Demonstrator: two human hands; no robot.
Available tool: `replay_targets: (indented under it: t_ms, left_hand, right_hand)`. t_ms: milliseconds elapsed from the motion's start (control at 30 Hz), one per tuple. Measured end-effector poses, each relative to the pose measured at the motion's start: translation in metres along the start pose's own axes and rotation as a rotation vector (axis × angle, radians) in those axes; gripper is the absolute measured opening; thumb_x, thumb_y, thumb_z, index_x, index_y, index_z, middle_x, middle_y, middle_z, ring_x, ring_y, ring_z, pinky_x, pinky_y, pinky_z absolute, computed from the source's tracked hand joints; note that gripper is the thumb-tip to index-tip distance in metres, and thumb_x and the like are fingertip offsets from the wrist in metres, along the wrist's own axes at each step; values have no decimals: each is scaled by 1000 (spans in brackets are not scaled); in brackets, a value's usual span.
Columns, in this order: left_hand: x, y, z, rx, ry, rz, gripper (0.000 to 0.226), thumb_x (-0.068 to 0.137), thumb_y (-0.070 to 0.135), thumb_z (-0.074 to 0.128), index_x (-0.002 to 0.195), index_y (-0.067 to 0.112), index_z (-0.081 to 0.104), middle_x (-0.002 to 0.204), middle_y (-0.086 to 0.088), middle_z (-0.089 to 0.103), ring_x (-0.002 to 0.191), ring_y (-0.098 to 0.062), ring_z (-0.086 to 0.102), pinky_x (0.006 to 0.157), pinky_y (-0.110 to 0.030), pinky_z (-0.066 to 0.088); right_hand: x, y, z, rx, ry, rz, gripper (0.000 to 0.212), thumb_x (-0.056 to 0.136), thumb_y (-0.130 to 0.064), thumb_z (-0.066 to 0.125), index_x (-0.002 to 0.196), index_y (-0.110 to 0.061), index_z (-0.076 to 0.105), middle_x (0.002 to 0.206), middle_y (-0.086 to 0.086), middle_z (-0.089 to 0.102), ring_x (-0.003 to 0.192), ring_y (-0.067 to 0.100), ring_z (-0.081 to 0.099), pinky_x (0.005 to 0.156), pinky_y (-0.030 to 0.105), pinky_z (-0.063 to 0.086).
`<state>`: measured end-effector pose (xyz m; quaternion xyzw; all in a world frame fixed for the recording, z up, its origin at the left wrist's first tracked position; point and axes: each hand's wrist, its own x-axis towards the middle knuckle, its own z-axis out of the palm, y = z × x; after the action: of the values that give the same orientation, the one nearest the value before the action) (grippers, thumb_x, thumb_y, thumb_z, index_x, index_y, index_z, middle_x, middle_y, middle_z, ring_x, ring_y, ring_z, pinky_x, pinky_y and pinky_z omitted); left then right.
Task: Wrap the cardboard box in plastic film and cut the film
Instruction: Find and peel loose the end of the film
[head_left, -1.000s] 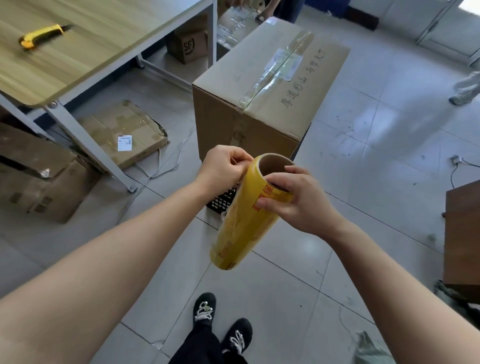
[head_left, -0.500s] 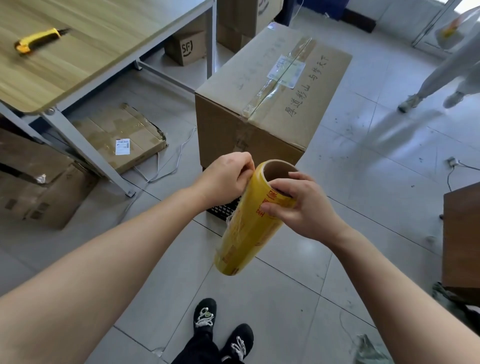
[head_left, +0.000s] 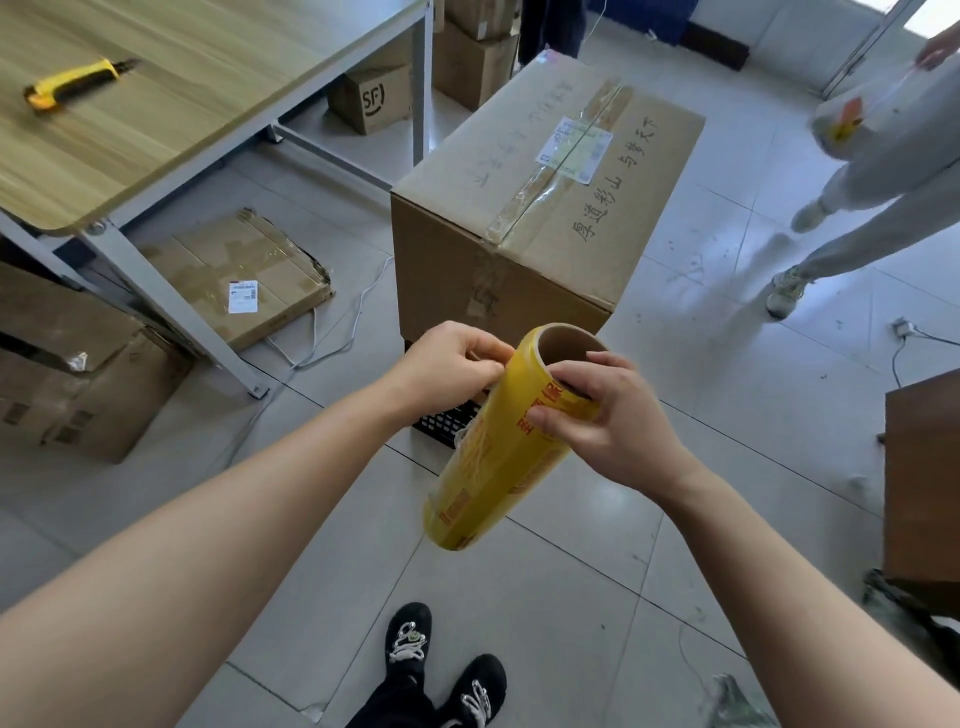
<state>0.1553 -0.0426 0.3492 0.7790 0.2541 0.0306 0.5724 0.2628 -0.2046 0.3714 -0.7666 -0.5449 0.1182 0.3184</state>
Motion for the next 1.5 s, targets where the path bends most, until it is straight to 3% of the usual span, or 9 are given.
replay_targets:
  t_ms: [167, 400, 733, 967, 1067, 1200, 1300, 1400, 1500]
  left_hand:
    - [2, -1, 3, 97, 141, -31, 10, 90, 16, 65, 89, 11, 74, 81, -5, 73, 72, -19, 71, 70, -34, 62]
    - [1, 5, 7, 346, 18, 11, 12, 97, 20, 50, 91, 15, 58, 81, 5, 56, 75, -13, 54, 66, -30, 49]
    - [-6, -6, 2, -652, -78, -252, 17, 99, 19, 51, 86, 9, 55, 58, -3, 51, 44, -9, 44, 38, -17, 34]
    - [-1, -9, -8, -133, -222, -124, 10, 82, 20, 75, 83, 15, 67, 72, 1, 61, 63, -6, 54, 58, -21, 46]
    - [-2, -19, 3, -140, -149, -65, 11, 89, 12, 68, 80, 13, 60, 82, -7, 64, 77, -16, 59, 75, -32, 51]
    - [-7, -28, 11, -280, 31, -42, 18, 96, 6, 54, 81, 14, 51, 69, -6, 62, 69, -17, 62, 76, -36, 53]
    - [-9, -32, 14, -267, 6, -49, 6, 94, 11, 59, 97, 14, 54, 84, -4, 60, 78, -13, 60, 76, -28, 54]
    - [-6, -46, 18, -46, -100, -92, 42, 87, 21, 69, 126, 24, 52, 113, 4, 58, 104, -12, 57, 90, -31, 52]
    - [-6, -53, 28, 18, 26, -59, 10, 85, 21, 72, 94, 24, 67, 90, 6, 67, 86, -12, 64, 77, -32, 56]
  right_hand:
    - [-1, -1, 1, -1, 8, 14, 21, 78, -39, 67, 93, -25, 70, 87, -13, 69, 89, 7, 59, 105, 36, 33]
    - [-2, 3, 1, 0, -16, 20, 21, 79, -39, 66, 93, -25, 70, 88, -12, 70, 91, 4, 55, 104, 36, 33]
    - [-2, 9, 0, -24, 11, 78, 23, 79, -32, 74, 98, -20, 70, 92, -13, 65, 92, -2, 42, 104, 33, 32]
    - [-2, 6, 1, -62, -32, 105, 25, 78, -39, 67, 97, -24, 71, 91, -13, 67, 96, 12, 56, 104, 35, 34]
    - [0, 4, 0, -71, -33, 131, 23, 77, -41, 65, 92, -24, 70, 87, -13, 68, 90, 10, 57, 101, 34, 35]
    - [2, 10, 0, -19, 2, 190, 12, 77, -45, 65, 81, -33, 63, 69, -19, 57, 73, 17, 55, 79, 46, 48]
    - [2, 12, 1, -13, 21, 206, 15, 77, -47, 64, 81, -32, 62, 68, -18, 56, 73, 20, 55, 78, 48, 48]
    - [3, 9, 1, -68, 28, 170, 20, 77, -46, 63, 85, -27, 67, 72, -15, 62, 76, 16, 55, 86, 40, 42]
    - [8, 6, -2, -72, 12, 155, 21, 78, -44, 64, 81, -24, 66, 69, -11, 62, 71, 16, 55, 83, 39, 43]
